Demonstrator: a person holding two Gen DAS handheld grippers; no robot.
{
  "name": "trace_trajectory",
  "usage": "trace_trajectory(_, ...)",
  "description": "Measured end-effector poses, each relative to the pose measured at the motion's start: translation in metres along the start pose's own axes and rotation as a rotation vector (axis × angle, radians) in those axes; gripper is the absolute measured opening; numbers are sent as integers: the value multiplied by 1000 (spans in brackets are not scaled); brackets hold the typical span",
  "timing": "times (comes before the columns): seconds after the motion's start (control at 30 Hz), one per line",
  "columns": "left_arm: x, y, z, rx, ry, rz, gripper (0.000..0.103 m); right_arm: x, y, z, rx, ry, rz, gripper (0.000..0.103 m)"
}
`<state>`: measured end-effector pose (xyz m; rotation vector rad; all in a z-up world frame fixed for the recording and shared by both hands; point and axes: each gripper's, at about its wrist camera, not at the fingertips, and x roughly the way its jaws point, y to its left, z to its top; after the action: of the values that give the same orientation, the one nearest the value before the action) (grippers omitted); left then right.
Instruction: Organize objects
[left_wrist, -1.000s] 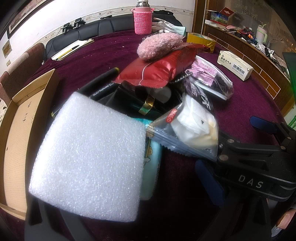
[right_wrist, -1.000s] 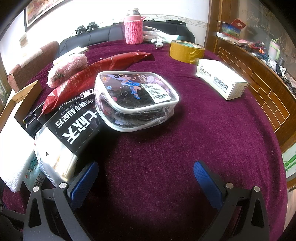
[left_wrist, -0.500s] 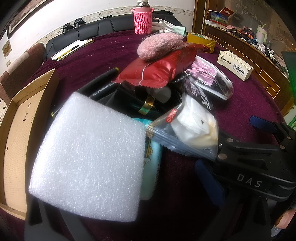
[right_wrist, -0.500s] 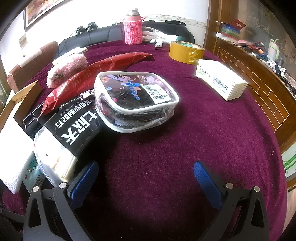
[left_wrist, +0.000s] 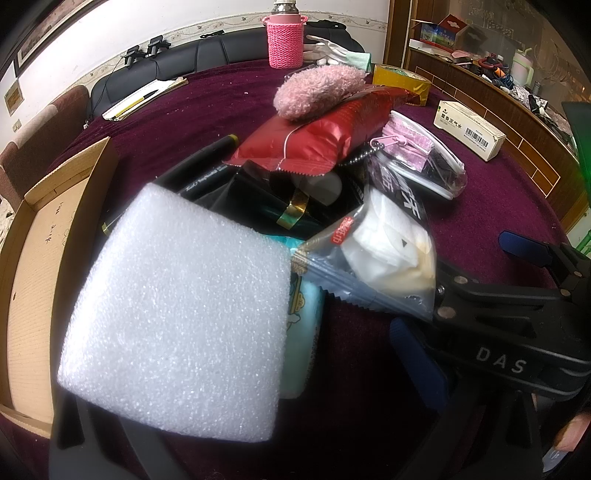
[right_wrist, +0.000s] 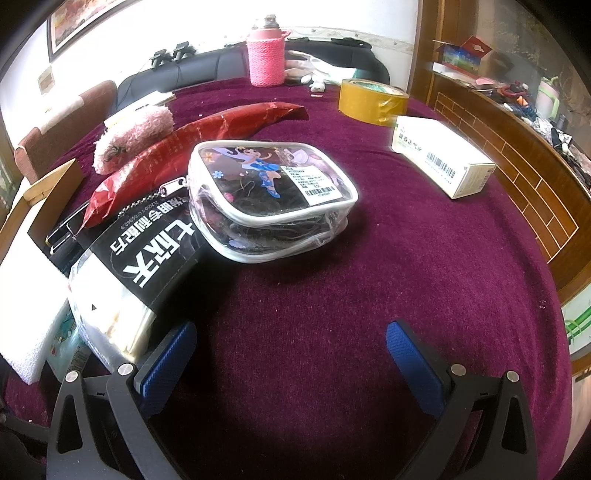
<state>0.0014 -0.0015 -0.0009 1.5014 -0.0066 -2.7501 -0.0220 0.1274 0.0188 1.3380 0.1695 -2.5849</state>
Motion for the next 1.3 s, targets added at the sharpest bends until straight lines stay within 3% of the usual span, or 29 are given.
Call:
trace_trajectory(0.3, 0, 0, 0, 0, 0, 0, 103, -8, -8, -4, 33, 64, 48, 103)
trace_trajectory(0.37, 0, 0, 0, 0, 0, 0, 103, -21, -17, -11, 72, 29, 57, 102)
trace_trajectory(0.53, 0, 0, 0, 0, 0, 0, 103, -72, -31, -27, 47, -139, -50, 101)
trace_trajectory(0.73, 0, 0, 0, -5, 2, 4, 103, -101, -38, -42, 12, -209, 59, 101)
trace_trajectory(0.87, -5, 6, -2, 95, 80, -57, 103, -100, -37, -45, -11, -210, 122, 101)
trace_trajectory(1.03, -33, 45, -33, 130, 40, -84, 99, -93, -39, -51, -10, -195, 194, 101)
trace_trajectory(1.17, -57, 68, -44, 61, 8, -194, 98, -94, -38, -53, 16, -218, 240, 101)
trace_trajectory(1.3, -64, 73, -30, -18, -55, -205, 97, -95, -34, -50, 21, -233, 257, 101)
